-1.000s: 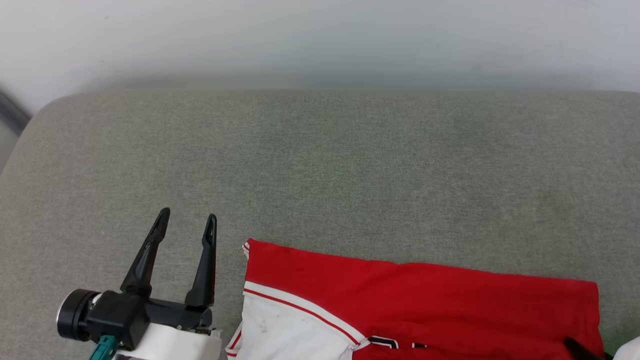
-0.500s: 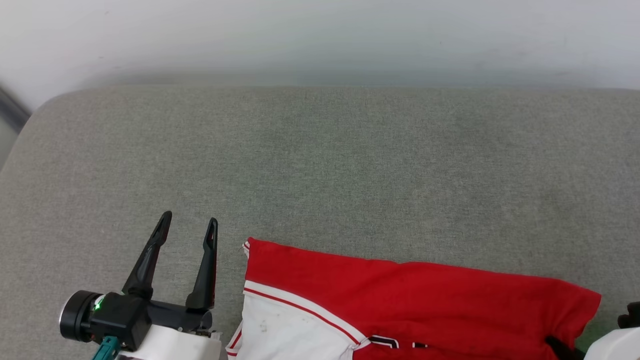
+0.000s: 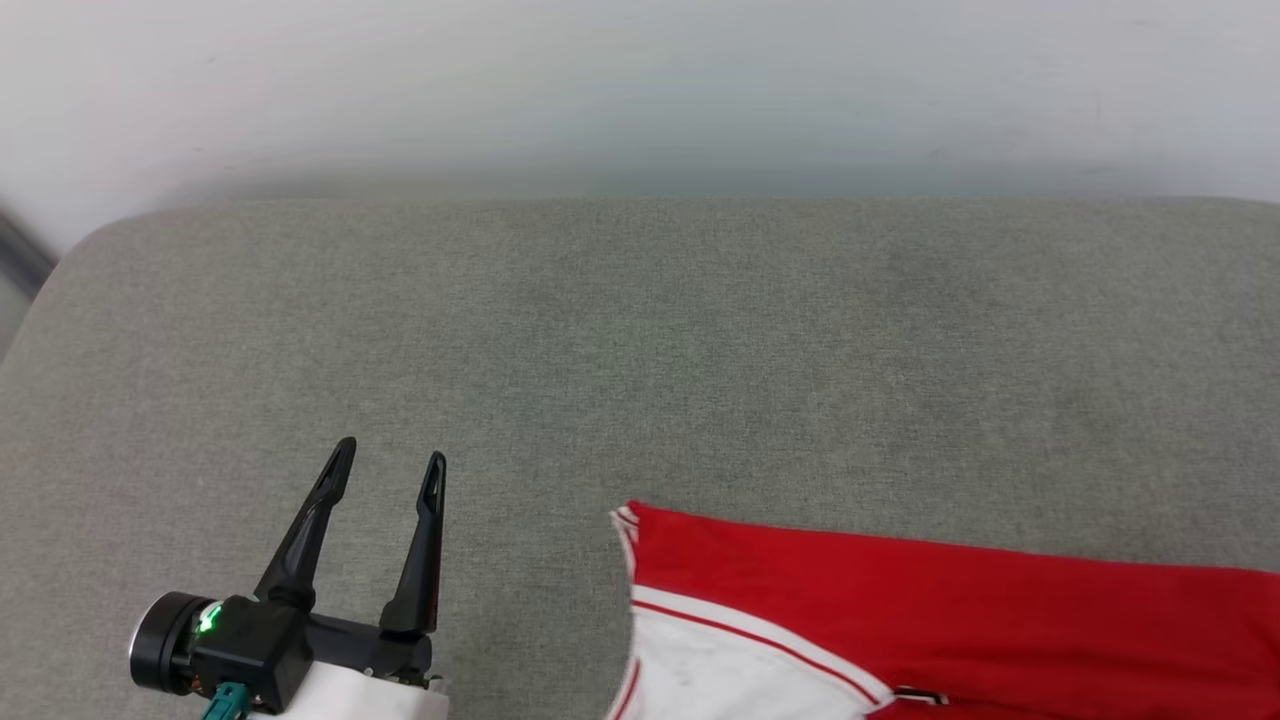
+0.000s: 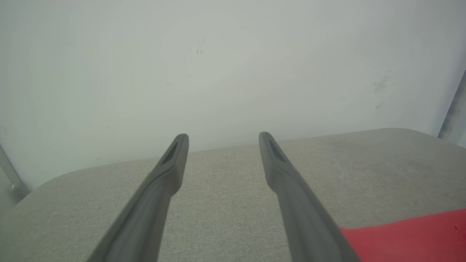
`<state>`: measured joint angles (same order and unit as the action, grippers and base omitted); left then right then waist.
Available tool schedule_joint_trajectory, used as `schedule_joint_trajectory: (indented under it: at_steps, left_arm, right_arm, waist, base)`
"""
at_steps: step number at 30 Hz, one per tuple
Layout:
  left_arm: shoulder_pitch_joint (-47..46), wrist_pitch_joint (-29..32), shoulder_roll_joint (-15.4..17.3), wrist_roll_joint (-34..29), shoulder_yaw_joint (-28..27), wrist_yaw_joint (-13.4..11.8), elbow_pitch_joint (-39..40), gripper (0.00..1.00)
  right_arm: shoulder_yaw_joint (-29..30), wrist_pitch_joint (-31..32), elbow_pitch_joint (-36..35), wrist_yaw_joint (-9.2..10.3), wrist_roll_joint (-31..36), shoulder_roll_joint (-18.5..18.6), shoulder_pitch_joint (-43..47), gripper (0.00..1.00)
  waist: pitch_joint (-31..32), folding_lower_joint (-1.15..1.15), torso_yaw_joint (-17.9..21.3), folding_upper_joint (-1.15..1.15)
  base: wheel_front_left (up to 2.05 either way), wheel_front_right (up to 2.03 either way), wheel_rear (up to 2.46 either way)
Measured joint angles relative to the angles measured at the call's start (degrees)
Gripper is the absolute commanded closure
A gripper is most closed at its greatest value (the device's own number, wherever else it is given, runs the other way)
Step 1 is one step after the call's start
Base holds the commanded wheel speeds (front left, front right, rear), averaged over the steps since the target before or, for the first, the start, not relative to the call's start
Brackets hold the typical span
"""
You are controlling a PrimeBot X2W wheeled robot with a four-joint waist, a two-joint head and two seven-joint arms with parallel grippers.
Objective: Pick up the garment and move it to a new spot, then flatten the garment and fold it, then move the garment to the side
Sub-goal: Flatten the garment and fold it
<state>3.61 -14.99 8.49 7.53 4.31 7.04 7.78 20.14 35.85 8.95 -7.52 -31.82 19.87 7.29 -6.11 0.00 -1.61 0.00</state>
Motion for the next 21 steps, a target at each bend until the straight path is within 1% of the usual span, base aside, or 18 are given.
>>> schedule_joint_trajectory:
  at_steps: [2,5,12,16,18,21]
  left_arm:
    - [0.0,0.0,0.0,0.0,-0.1,0.0,0.0,0.00]
    - [0.4,0.0,0.0,-0.2,-0.4,0.2,-0.1,0.00]
    - [0.9,0.0,0.0,-0.3,0.1,0.4,0.2,0.00]
    - [0.9,0.0,0.0,-0.2,0.1,0.4,0.4,0.00]
    - [0.9,0.0,0.0,-0.2,0.1,0.4,0.3,0.00]
    - [0.8,0.0,0.0,-0.1,0.7,0.4,0.0,0.00]
  right_arm:
    - [0.5,0.0,0.0,0.00,0.6,1.1,0.0,1.00]
    - [-0.5,0.6,-1.0,0.02,0.4,1.0,0.0,1.00]
    - [-6.5,4.0,-9.6,0.02,-1.1,-0.8,1.3,1.00]
    - [-11.2,7.5,-16.0,0.02,-2.4,-2.6,2.7,1.00]
    - [-12.9,9.0,-18.8,0.02,-3.3,-4.0,2.7,1.00]
    - [-16.1,10.5,-22.6,0.02,-2.9,-6.2,2.8,1.00]
  waist:
    - [0.2,0.00,0.1,0.00]
    - [0.5,0.00,0.4,0.00]
    - [1.7,0.00,1.0,0.00]
    - [1.9,0.00,1.1,0.00]
    - [1.9,0.00,1.0,0.00]
    - [1.6,0.00,0.5,0.00]
  base:
    - [0.00,0.00,0.00]
    - [0.00,0.00,0.00]
    - [0.00,0.00,0.00]
    - [0.00,0.00,0.00]
    - [0.00,0.00,0.00]
    - [0.00,0.00,0.00]
